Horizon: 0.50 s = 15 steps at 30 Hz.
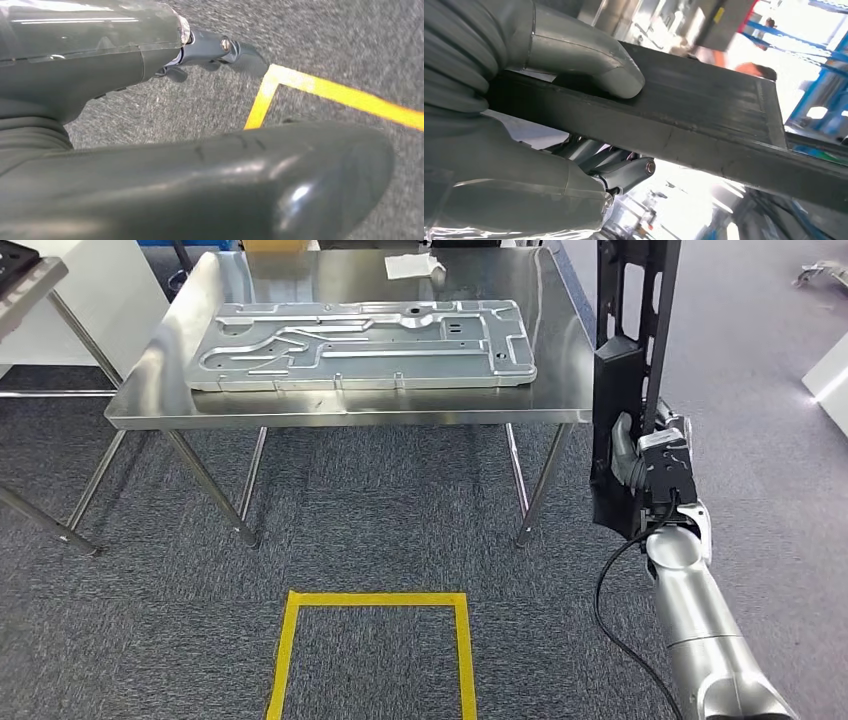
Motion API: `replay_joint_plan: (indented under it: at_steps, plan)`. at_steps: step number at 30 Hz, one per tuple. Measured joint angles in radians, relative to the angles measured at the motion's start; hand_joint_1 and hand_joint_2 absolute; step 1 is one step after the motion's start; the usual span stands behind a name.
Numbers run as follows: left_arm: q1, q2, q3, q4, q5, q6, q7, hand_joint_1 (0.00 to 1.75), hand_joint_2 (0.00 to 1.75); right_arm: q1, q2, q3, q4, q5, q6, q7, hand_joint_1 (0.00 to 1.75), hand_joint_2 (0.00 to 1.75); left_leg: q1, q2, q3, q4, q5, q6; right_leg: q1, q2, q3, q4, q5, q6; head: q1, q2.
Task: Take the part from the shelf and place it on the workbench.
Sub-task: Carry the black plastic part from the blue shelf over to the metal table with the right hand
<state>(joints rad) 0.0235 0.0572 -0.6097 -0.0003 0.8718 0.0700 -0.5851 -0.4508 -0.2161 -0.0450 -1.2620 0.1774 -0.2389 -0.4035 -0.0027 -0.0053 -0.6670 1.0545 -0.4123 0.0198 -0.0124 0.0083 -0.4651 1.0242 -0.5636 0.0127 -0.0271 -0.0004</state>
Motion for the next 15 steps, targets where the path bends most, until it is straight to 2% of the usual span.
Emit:
replay_joint_plan:
  at_steps: [2,4,5,7,8,9,10,11,13,14,15]
  plan:
    - [-0.003,-0.001,-0.003,0.000,0.011,0.002,0.002,0.00,0.00,-0.004,0.003,0.003,0.000,0.010,0.000,0.000,1.75,1.75,0.001,-0.003,0.029,-0.019,-0.010,0.013,-0.002,-0.001,-0.002,0.026,0.016,0.015,0.000,0.000]
    - [-0.005,-0.002,-0.007,0.000,0.023,0.002,0.004,0.00,0.00,-0.009,0.004,0.006,-0.002,0.020,-0.001,0.000,1.75,1.75,0.004,-0.005,0.066,-0.040,-0.021,0.023,-0.004,-0.003,-0.054,0.117,0.034,0.022,0.001,0.000]
    - [-0.005,-0.002,-0.010,0.000,0.030,0.002,0.004,0.00,0.00,-0.011,0.004,0.007,-0.002,0.024,-0.001,0.000,1.75,1.75,0.005,-0.007,0.083,-0.047,-0.030,0.027,-0.004,-0.004,-0.097,0.175,0.027,0.023,0.001,0.000]
    - [-0.005,-0.002,-0.019,0.000,0.039,0.002,0.005,0.00,0.00,-0.011,0.006,0.009,-0.004,0.032,-0.002,0.001,1.75,1.75,0.006,-0.010,0.116,-0.054,-0.054,0.030,-0.004,-0.003,-0.186,0.262,-0.032,0.026,0.002,0.000]
    - [-0.005,-0.002,-0.022,0.000,0.042,0.002,0.006,0.00,0.00,-0.011,0.006,0.010,-0.004,0.035,-0.003,0.002,1.75,1.75,0.006,-0.013,0.135,-0.056,-0.068,0.029,-0.004,-0.004,-0.219,0.274,-0.065,0.028,0.002,0.000]
    - [-0.004,-0.002,-0.025,0.000,0.045,0.001,0.006,0.00,0.00,-0.011,0.007,0.010,-0.004,0.037,-0.003,0.002,1.75,1.75,0.005,-0.015,0.155,-0.056,-0.084,0.028,-0.005,-0.004,-0.239,0.261,-0.084,0.028,0.001,0.000]
    - [-0.004,-0.002,-0.027,0.000,0.047,0.001,0.006,0.00,0.00,-0.011,0.007,0.011,-0.004,0.038,-0.003,0.002,1.75,1.75,0.006,-0.016,0.177,-0.056,-0.101,0.027,-0.005,-0.005,-0.249,0.224,-0.075,0.027,0.001,0.000]
    - [-0.004,-0.002,-0.028,0.000,0.049,0.001,0.007,0.00,0.00,-0.010,0.007,0.011,-0.004,0.039,-0.003,0.002,1.75,1.75,0.005,-0.018,0.198,-0.057,-0.120,0.024,-0.004,-0.006,-0.251,0.170,-0.027,0.025,0.001,0.000]
    - [-0.003,-0.004,-0.032,0.000,0.054,0.000,0.006,0.00,0.00,-0.009,0.008,0.013,-0.003,0.039,-0.003,0.002,1.75,1.75,0.003,-0.019,0.234,-0.054,-0.157,0.017,0.000,-0.010,-0.250,0.065,0.124,0.017,0.002,0.000]
    - [-0.003,-0.005,-0.035,0.000,0.057,0.001,0.005,0.00,0.00,-0.009,0.008,0.013,-0.005,0.039,-0.002,0.002,1.75,1.75,0.003,-0.019,0.247,-0.058,-0.173,0.011,0.004,-0.010,-0.249,0.038,0.177,0.009,0.002,0.000]
    - [-0.004,-0.006,-0.039,0.000,0.060,0.003,0.004,0.00,0.00,-0.010,0.008,0.014,-0.010,0.038,-0.002,0.002,1.75,1.75,0.002,-0.019,0.258,-0.058,-0.181,0.006,0.007,-0.010,-0.247,0.028,0.197,0.001,0.002,0.000]
